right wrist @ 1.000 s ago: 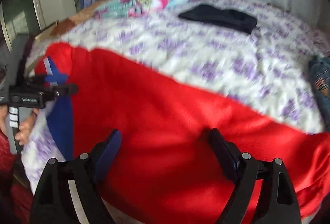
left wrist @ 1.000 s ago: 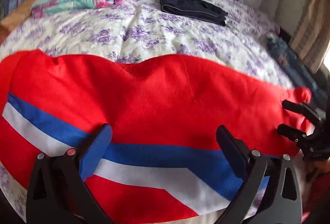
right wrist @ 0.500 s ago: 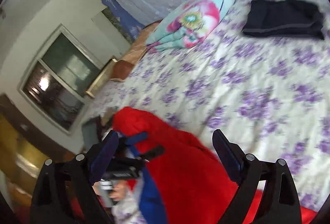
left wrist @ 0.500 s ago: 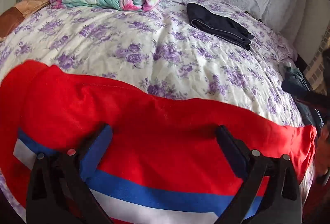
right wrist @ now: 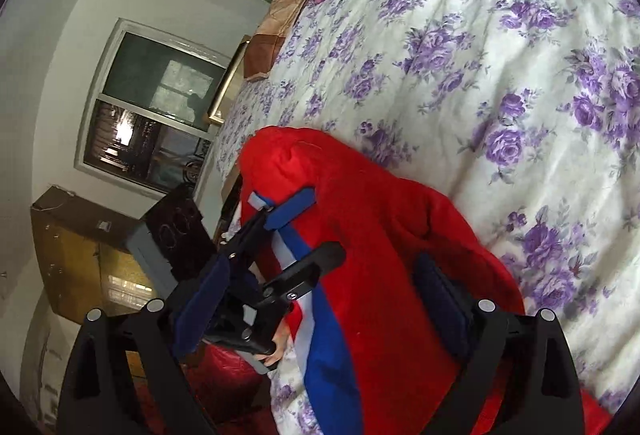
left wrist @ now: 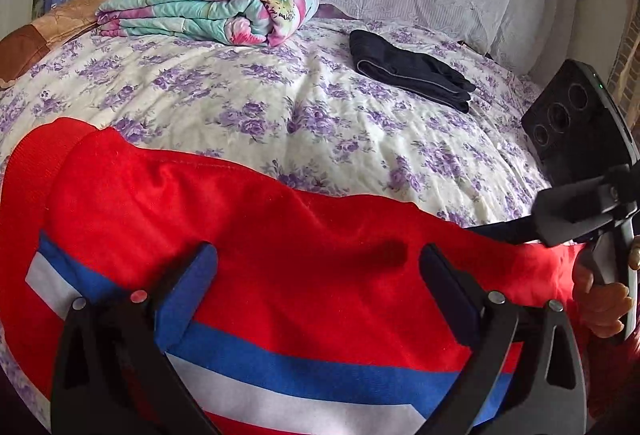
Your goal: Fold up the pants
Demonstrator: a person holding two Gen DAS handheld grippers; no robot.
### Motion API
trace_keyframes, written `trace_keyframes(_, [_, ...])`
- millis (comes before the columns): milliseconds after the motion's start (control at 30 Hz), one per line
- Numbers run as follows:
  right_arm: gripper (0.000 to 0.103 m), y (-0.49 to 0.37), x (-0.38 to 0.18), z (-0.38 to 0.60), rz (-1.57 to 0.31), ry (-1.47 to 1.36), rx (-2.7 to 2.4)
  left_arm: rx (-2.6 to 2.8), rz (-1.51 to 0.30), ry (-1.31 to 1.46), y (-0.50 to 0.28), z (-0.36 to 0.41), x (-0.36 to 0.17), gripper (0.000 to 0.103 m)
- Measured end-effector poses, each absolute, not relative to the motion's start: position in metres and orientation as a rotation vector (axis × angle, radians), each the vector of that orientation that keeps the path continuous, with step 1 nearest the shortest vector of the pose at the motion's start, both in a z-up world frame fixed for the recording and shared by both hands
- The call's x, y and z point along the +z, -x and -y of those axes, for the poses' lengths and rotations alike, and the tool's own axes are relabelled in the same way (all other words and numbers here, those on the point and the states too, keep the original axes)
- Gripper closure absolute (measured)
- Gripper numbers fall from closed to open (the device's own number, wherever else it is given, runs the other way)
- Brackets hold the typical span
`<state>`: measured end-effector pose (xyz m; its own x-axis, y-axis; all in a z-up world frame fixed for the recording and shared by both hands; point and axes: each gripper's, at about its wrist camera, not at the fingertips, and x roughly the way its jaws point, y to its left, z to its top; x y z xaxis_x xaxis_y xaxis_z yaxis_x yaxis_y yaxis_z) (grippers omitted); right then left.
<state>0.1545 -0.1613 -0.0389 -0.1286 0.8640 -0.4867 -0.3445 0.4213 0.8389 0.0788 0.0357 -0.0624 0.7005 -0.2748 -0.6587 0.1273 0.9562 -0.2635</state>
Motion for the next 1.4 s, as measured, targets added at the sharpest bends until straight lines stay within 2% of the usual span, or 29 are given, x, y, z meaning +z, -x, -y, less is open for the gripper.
trace_keyframes(67, [0.005,-0.153,-0.036,0.164,-1.310,-0.558,1.170,-0.225,-0.764,0.202,-0.079,-0.036,-0.062,0.005])
trace_keyframes(233, [0.005,-0.171,-0.045,0.172,-1.289,-0.568,1.013,-0.229,-0.763,0.204,-0.079,-0.036,-0.062,0.005])
trace_keyframes(667, [0.003,-0.182,-0.065,0.144,-1.455,-0.697,1.080,-0.229,-0.762,0.201,-0.079,-0.036,-0.061,0.005])
trace_keyframes(733, [0.003,-0.190,-0.061,0.146,-1.396,-0.763,1.039,-0.230,-0.762,0.202,-0.079,-0.037,-0.061,0.005])
trace_keyframes(900, [0.003,-0.203,-0.038,0.184,-1.099,-0.900,1.011,-0.230,-0.763,0.199,-0.079,-0.037,-0.061,0.005])
trace_keyframes(1033, [0.003,-0.200,-0.027,0.202,-1.090,-0.786,0.970,-0.228,-0.763,0.198,-0.079,-0.036,-0.061,0.005])
trace_keyframes(1233, [0.003,-0.199,-0.042,0.175,-1.207,-0.748,1.062,-0.229,-0.763,0.199,-0.079,-0.037,-0.061,0.005])
trace_keyframes(1400, [0.003,-0.185,-0.029,0.157,-1.178,-0.661,1.109,-0.229,-0.763,0.199,-0.079,-0.037,-0.061,0.005])
